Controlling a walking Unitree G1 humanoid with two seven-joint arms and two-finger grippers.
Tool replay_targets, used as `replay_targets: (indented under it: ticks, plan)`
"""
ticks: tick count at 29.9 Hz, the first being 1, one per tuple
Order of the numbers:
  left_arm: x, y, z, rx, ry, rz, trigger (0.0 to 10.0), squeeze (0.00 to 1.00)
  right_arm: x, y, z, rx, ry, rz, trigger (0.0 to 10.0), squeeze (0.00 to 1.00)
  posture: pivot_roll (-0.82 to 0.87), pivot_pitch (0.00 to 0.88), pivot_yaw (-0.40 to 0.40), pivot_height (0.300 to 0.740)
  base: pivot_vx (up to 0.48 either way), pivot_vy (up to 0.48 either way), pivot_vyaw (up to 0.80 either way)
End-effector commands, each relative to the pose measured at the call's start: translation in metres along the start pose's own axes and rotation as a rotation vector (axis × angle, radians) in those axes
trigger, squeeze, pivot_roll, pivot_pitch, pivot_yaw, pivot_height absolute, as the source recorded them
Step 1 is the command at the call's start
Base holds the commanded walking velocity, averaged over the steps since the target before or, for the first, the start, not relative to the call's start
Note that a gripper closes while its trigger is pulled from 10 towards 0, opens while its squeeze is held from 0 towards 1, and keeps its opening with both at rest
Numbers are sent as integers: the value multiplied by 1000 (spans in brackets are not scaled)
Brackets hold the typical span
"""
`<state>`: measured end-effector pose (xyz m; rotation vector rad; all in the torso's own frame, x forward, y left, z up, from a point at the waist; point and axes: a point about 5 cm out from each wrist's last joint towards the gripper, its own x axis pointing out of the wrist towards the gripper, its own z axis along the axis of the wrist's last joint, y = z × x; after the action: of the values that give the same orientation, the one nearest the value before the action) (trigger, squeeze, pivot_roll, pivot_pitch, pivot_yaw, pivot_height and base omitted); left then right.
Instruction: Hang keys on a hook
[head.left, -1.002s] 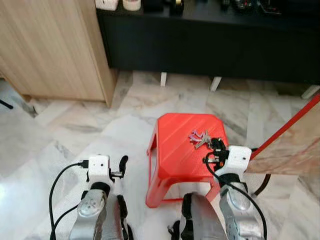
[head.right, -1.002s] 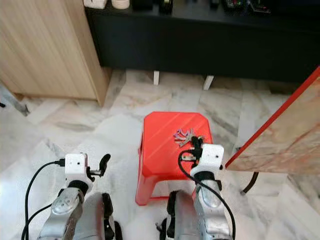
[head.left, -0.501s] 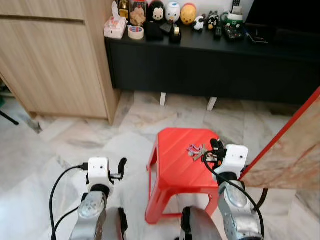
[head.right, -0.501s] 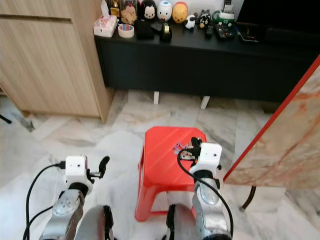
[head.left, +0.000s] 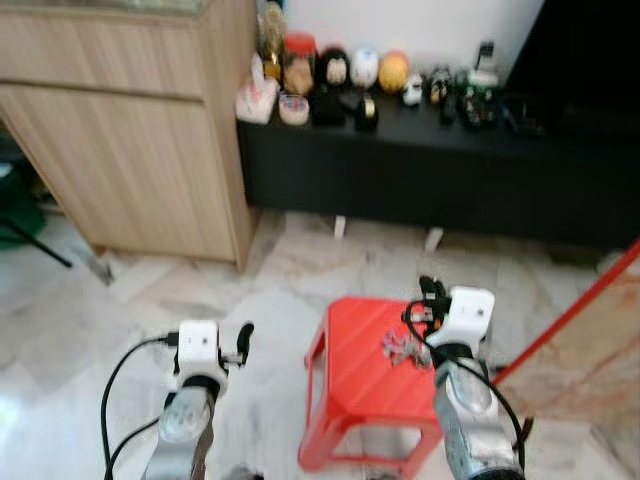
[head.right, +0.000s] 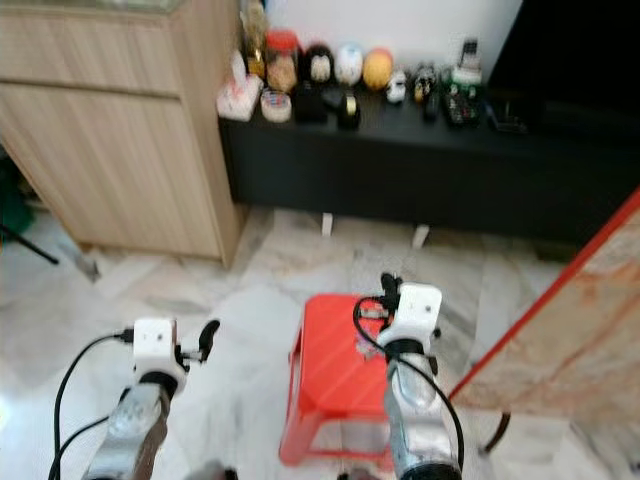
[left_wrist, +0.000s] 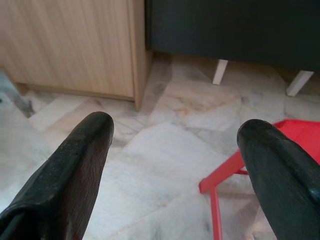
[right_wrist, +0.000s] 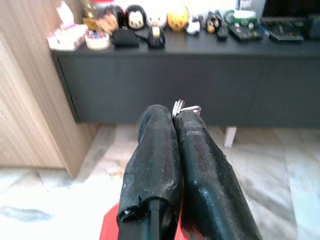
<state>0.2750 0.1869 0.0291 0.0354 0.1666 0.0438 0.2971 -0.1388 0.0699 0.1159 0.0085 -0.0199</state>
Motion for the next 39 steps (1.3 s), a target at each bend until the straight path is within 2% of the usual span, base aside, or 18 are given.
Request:
replay_targets:
  ticks: [1, 6, 8, 9, 10, 11, 12, 17, 19, 23, 26, 28, 33, 39]
  plan:
    - [-4, 0, -9, 16, 32, -3, 10000, 0, -2, -7, -4, 4, 21, -28, 10000, 0, 71, 12, -107, 740, 0, 0, 0]
    - [-8, 5, -23, 31, 85, 6, 10000, 0, -3, -9, -6, 9, 18, -38, 10000, 0, 76, 1, -108, 740, 0, 0, 0]
    - [-10, 11, -28, -32, 114, 34, 10000, 0, -3, -9, -6, 11, 17, -38, 10000, 0, 76, 4, -107, 740, 0, 0, 0]
    - [-10, 11, -28, -32, 114, 34, 10000, 0, -3, -9, -6, 11, 17, -38, 10000, 0, 76, 4, -107, 740, 0, 0, 0]
    - [-9, 17, -28, 5, 123, 39, 10000, 0, -2, -8, -5, 10, 16, -37, 10000, 0, 74, 11, -107, 740, 0, 0, 0]
    - [-6, 29, -24, -53, 120, 92, 10000, 0, -1, -9, -4, 10, 11, -39, 10000, 0, 74, 21, -107, 740, 0, 0, 0]
    - [-5, 34, -23, -74, 125, 107, 10000, 0, -1, -9, -3, 11, 9, -42, 10000, 0, 83, 24, -106, 740, 0, 0, 0]
    - [-9, 49, -34, 2, 205, 109, 10000, 0, 0, -11, -5, 11, 14, -50, 10000, 0, 89, 26, -96, 740, 0, 0, 0]
    - [-23, 62, -51, 46, 288, 131, 10000, 0, 0, -9, -4, 11, 13, -50, 10000, 0, 84, 28, -90, 740, 0, 0, 0]
    - [-48, 75, -79, 63, 431, 163, 10000, 0, 1, -9, -4, 18, 11, -56, 10000, 0, 92, 30, -89, 740, 0, 0, 0]
    - [-64, 78, -94, 66, 514, 164, 10000, 0, 1, -8, -5, 17, 15, -54, 10000, 0, 92, 32, -87, 740, 0, 0, 0]
    - [-80, 80, -107, 70, 587, 175, 10000, 0, 1, -7, -5, 15, 15, -51, 10000, 0, 90, 35, -84, 740, 0, 0, 0]
    - [-100, 78, -125, 65, 696, 203, 10000, 0, 3, -7, -4, 15, 16, -54, 10000, 0, 87, 38, -84, 740, 0, 0, 0]
    - [-106, 70, -131, 54, 722, 179, 10000, 0, 3, -6, -3, 15, 16, -51, 10000, 0, 73, 57, -85, 740, 0, 0, 0]
